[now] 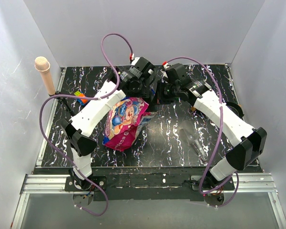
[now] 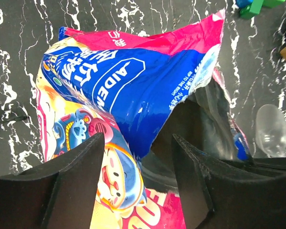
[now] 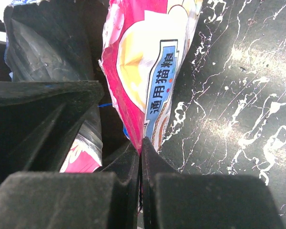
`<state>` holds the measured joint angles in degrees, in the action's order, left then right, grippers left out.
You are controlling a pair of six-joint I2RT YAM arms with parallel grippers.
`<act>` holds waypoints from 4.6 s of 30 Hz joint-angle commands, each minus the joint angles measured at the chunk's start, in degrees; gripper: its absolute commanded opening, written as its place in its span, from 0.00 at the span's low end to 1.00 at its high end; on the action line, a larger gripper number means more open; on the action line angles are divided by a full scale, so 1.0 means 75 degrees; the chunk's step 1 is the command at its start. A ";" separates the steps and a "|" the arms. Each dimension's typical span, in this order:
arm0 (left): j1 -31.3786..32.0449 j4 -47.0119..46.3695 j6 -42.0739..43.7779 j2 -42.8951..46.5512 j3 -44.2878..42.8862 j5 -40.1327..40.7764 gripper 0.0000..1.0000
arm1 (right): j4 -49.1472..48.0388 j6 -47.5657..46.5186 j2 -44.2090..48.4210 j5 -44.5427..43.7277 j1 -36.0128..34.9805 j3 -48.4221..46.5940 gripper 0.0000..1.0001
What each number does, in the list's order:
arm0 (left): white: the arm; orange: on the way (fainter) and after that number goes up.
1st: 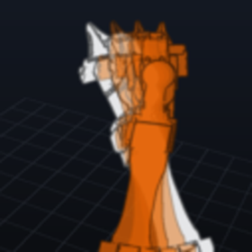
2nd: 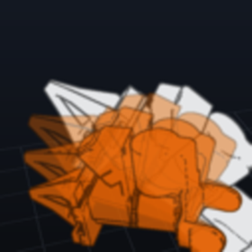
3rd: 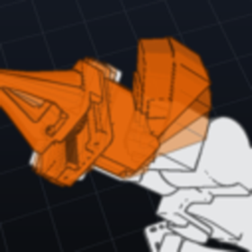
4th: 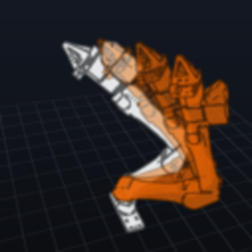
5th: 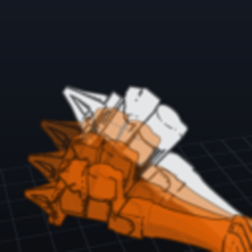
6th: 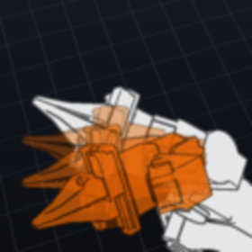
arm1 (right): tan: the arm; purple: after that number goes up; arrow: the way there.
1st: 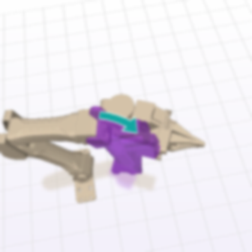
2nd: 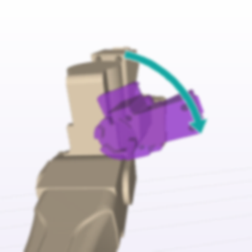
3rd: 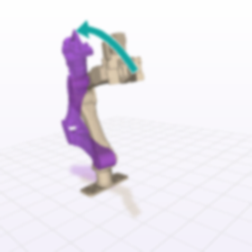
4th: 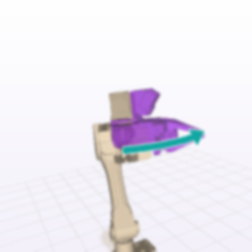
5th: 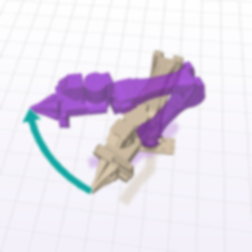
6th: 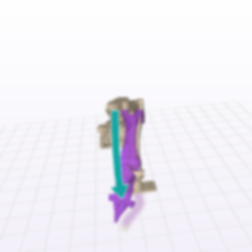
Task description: Serve the pet food
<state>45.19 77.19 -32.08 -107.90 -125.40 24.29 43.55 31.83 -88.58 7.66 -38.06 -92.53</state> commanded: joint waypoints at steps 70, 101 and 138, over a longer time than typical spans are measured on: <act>-0.0554 0.2166 0.0354 0.0968 -0.1226 0.2007 0.00 | -0.2609 0.1723 0.0089 0.3011 -0.0141 0.0776 0.01; 0.0384 -0.2754 -0.1957 0.0453 0.3546 -0.5372 0.00 | -0.0850 0.0772 0.1251 0.1229 0.1652 0.5116 0.19; 0.0584 0.0173 -0.0176 -0.0731 -0.0880 -0.4247 0.00 | -0.3251 0.0572 0.1534 0.1240 0.1466 0.5905 0.48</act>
<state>50.54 74.96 -35.00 -114.45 -126.69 -4.95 26.00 37.17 -76.12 15.27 -26.39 -45.65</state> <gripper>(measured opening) 0.009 0.479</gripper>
